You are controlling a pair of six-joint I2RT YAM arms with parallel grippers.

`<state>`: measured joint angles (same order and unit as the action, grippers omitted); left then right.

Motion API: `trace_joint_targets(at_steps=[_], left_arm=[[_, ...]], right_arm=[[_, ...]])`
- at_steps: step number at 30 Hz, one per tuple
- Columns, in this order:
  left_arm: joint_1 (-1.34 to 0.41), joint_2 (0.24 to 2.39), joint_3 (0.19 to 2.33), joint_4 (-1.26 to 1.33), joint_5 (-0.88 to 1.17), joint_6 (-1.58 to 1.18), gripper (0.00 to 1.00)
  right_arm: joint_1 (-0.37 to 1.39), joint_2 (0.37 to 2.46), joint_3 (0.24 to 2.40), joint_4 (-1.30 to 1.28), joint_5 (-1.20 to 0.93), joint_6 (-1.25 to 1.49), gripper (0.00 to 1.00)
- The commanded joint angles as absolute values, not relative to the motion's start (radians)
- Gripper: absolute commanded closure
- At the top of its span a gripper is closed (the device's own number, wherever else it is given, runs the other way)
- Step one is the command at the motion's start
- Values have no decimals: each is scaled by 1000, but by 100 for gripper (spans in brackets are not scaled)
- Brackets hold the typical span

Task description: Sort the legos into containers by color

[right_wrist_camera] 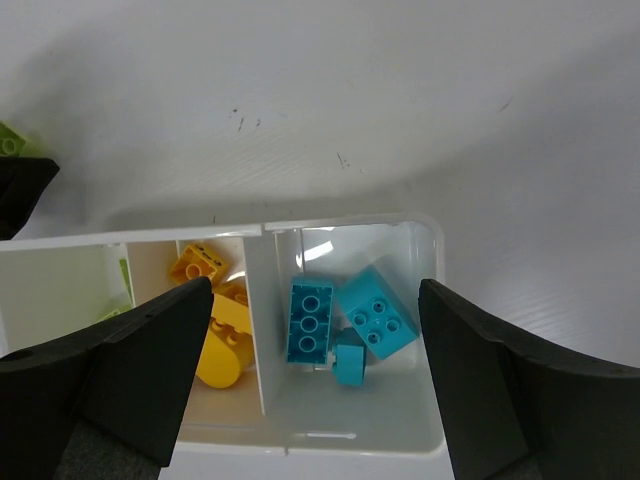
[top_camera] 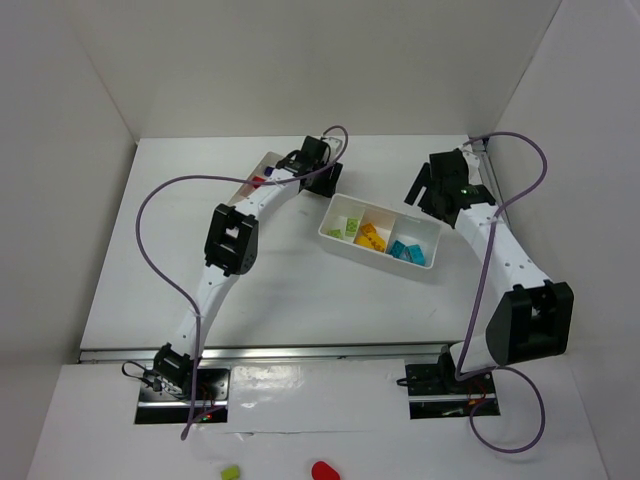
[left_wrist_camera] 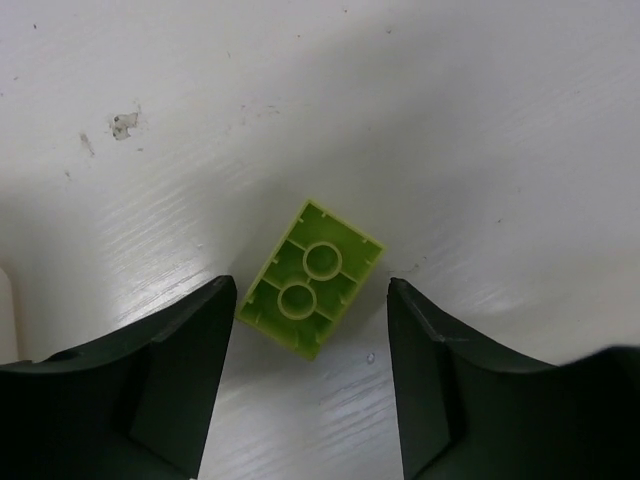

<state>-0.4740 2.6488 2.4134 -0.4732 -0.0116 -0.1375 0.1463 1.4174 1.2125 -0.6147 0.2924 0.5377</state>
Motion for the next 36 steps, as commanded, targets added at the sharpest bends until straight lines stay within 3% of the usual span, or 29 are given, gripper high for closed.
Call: trace_joint_targets(at_steps=[1,14,16,27,36], left_arm=[[-471,2631,2398,-443,15,-140,31],[-471,2418,2272,-434,-34,-167,63],[-471,2358,2258,-434,-58,-181,71],[-482,2097,2119,-531,78,-250,81],[-598,2002,1879,-541,95,-322,77]], right_arm=[[155,1416,1258,-589,319,551,9],[173,1443,1292,-580,305,541,9],[184,1443,1292,-580,305,541,9],[213,1365,1261,-571,314,541,9],[233,1278,1221,-589,334,551,9]])
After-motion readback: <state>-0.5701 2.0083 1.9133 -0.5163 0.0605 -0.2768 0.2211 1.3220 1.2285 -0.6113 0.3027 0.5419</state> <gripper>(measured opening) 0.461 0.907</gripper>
